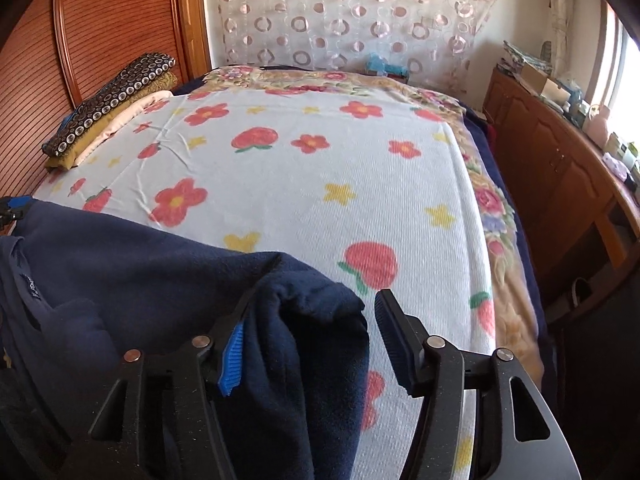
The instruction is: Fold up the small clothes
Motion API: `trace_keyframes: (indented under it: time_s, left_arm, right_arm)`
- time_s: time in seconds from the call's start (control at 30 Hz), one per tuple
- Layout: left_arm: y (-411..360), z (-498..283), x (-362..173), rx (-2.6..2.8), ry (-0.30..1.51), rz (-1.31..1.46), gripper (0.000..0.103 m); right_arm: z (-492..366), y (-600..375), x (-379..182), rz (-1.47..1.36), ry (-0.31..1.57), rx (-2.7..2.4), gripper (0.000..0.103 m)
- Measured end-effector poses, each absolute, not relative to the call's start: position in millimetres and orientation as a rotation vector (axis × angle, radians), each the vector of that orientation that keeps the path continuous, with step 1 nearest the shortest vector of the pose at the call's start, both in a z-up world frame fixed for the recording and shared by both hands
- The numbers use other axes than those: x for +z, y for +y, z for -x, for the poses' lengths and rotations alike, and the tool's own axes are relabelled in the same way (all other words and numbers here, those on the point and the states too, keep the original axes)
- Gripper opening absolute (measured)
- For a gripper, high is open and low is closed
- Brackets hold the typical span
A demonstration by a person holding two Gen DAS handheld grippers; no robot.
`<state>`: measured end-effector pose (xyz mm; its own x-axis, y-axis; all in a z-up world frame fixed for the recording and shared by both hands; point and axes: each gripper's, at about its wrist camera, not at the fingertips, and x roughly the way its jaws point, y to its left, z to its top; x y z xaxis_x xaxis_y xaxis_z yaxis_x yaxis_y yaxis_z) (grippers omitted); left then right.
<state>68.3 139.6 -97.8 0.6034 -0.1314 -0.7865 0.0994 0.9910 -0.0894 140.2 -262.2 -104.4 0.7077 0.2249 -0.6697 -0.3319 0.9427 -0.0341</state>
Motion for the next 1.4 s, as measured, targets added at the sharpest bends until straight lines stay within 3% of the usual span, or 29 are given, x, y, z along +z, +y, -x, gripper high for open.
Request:
trace_keyframes:
  time_s: [0.37,0.4,0.6,0.7,1.03,1.4]
  left_arm:
    - [137.2,-64.1,-99.4,-0.136,0.895,0.031,0.077]
    - [137.6,-63.9,-98.9,-0.145,0.893,0.034,0.07]
    - [136.1,-61.6,-94.8,-0.232,0.911,0.063,0.034]
    - [131.8,-57.2,-91.8,-0.27,0.905,0.074,0.01]
    - [132.3,16.9,0.2,-0.349,0.592,0.196,0.008]
    - [131.6,66.0,158.7,-0.355,0.207,0.113,0.007]
  right_arm:
    - [-141.9,-269.6,-114.0,0.104,0.705,0.314,0.069]
    - [-141.8,-270.1,-113.9,0.105,0.708,0.314,0.069]
    - [-140.6,-260.1,-108.7,0.146,0.757,0.4,0.029]
    - [-136.4,-253.6,-107.5,0.167,0.769,0.45,0.018]
    - [-45.1,-284.1,-48.4,0.037,0.523,0.537,0.015]
    - [72.9,-320.0,104.8,0.059,0.166,0.534,0.014]
